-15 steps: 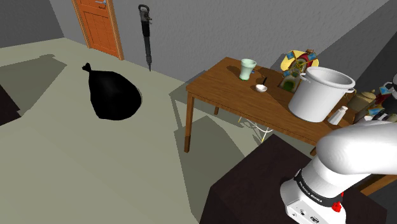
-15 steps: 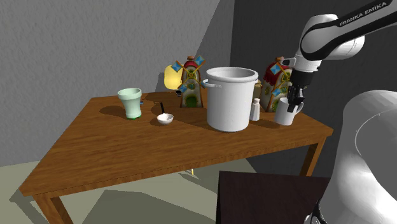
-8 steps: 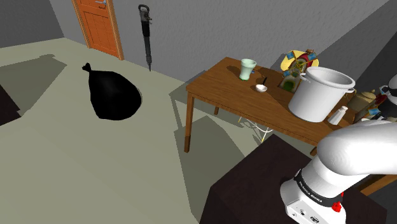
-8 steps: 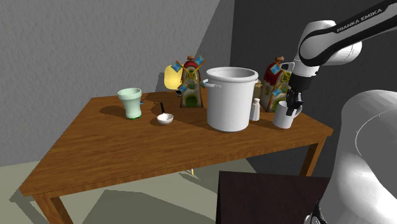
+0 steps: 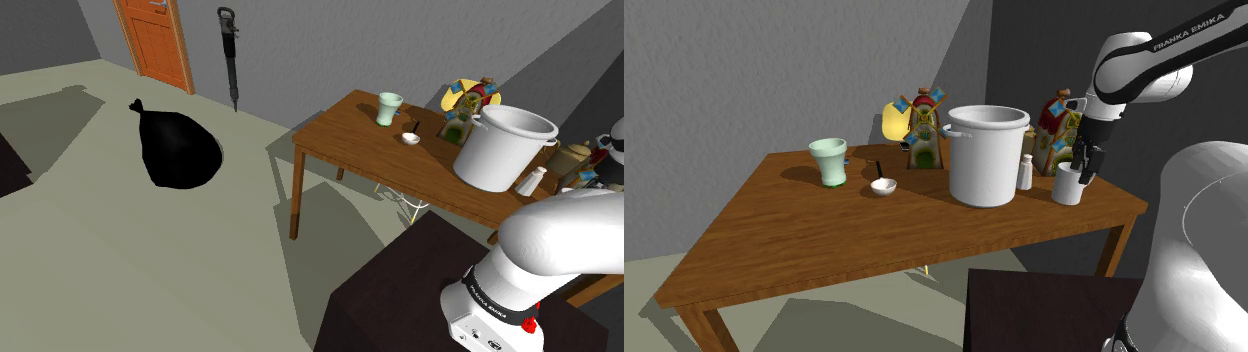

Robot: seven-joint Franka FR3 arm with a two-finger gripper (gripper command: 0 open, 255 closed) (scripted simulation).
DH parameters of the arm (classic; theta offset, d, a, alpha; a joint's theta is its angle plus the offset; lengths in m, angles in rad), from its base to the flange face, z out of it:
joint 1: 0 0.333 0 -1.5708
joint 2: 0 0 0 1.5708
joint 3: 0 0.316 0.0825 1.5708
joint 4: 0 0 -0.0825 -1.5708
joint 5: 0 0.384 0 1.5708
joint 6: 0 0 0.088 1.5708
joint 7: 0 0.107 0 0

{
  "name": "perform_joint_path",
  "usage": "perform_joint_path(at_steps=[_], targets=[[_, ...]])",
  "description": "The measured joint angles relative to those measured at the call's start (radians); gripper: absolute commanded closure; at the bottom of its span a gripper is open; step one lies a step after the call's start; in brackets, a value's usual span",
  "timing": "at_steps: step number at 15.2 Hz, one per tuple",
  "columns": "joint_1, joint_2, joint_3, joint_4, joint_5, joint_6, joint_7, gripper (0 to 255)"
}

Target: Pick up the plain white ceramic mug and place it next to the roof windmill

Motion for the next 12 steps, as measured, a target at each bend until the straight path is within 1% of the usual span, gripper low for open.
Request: perform_joint_path(at_steps=[1,2,4,5,6,12], targets=[[0.000,0.000,0.000,0.000,0.000,0.000,0.000,0],[-0.011,-0.006,0.020,0.006,0.008,-0.016,-0.002,0],[-0.042,-0.023,0.079,0.028,0.034,-0.072,-0.012,0],[-0.069,-0.038,0.120,0.032,0.045,-0.103,-0.014,0],[-0.077,-0.044,0.136,0.038,0.050,-0.119,-0.016,0],[-0.082,-0.048,0.146,0.047,0.056,-0.134,-0.021,0]])
